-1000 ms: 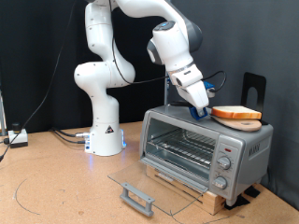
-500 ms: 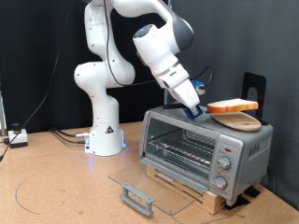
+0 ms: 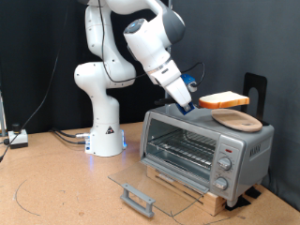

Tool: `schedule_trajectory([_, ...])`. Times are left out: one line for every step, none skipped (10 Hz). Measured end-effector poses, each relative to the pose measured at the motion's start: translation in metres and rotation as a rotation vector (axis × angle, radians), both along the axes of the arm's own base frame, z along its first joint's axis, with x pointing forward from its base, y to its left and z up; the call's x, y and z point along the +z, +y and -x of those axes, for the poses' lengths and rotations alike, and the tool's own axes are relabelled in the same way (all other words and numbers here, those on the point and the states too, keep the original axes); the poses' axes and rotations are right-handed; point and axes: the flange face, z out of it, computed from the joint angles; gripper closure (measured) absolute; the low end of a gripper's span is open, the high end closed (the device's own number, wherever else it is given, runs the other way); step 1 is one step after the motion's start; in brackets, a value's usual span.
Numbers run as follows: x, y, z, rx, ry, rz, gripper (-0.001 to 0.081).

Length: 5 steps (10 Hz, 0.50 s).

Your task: Make a piece of toast with the oven

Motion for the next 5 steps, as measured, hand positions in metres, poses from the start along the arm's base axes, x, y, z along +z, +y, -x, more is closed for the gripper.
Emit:
schedule_trajectory([0.002,-0.009,-0.001,0.010,-0.021,0.004,0.0412])
schedule_trajectory([0.005,-0.023,-0.001,0.012,-0.035,0.001,0.0412])
schedule_trajectory([0.008,-0.038,0.001,0.012,-0.032,0.000,0.0412])
schedule_trajectory([0.011,-0.053,0.004,0.009,-0.019,0.004,0.0412])
schedule_trajectory([0.013,-0.069,0.008,0.010,0.002,0.013,0.0412])
